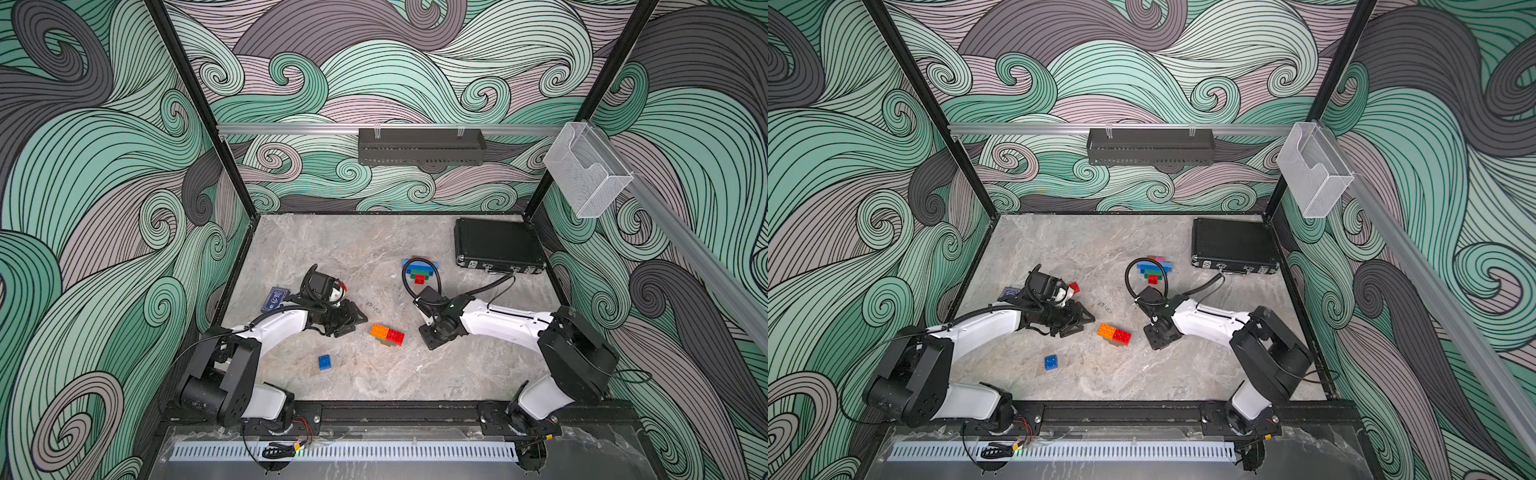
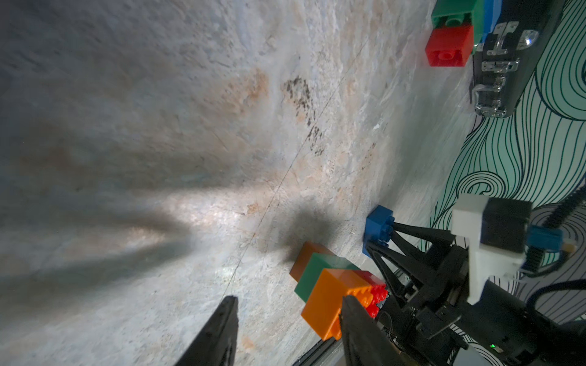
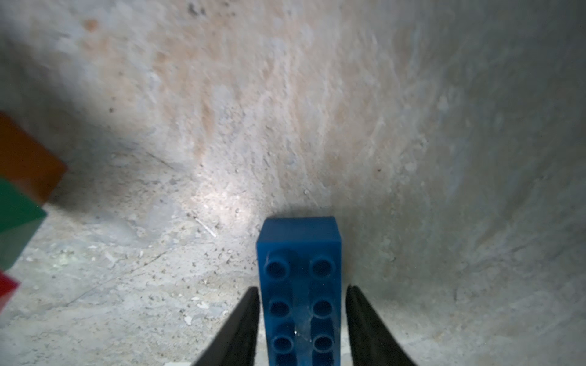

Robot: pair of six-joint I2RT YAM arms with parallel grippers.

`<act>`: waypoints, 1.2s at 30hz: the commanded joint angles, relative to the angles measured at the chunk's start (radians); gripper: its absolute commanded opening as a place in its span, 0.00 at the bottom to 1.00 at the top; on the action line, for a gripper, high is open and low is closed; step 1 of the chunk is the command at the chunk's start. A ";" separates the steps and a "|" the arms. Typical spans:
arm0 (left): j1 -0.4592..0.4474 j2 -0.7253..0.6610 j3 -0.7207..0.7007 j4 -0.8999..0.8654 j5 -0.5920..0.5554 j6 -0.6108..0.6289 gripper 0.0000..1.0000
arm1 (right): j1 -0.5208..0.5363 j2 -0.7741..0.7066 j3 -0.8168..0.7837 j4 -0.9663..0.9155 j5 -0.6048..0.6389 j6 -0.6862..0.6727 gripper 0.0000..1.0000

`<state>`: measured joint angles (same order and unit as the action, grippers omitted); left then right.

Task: Assemble a heart with lego
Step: Place the lego brick at the center of the board, then pick up the lego brick from the center of the board.

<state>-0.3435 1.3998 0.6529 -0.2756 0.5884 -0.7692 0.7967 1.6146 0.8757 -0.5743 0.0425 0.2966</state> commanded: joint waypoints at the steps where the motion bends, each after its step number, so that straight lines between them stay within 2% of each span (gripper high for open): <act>1: -0.006 0.011 0.017 0.010 0.019 0.017 0.53 | 0.001 0.023 0.045 -0.048 0.002 -0.011 0.56; 5: -0.005 0.013 0.012 0.022 0.025 0.015 0.53 | -0.001 0.049 0.099 -0.109 0.001 -0.025 0.56; 14: -0.005 0.016 0.002 0.039 0.036 0.015 0.53 | 0.000 0.076 0.145 -0.142 0.015 -0.035 0.48; 22: -0.006 0.016 -0.004 0.045 0.042 0.018 0.53 | 0.000 0.113 0.154 -0.138 0.022 -0.042 0.47; 29: -0.007 0.016 -0.006 0.042 0.073 0.039 0.54 | 0.000 0.098 0.152 -0.128 0.014 -0.055 0.37; 36: -0.017 0.016 -0.027 0.061 0.151 0.061 0.54 | 0.000 0.024 0.143 -0.136 0.006 -0.136 0.29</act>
<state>-0.3462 1.4055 0.6369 -0.2329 0.6785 -0.7403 0.7963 1.6924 1.0096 -0.6941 0.0475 0.2096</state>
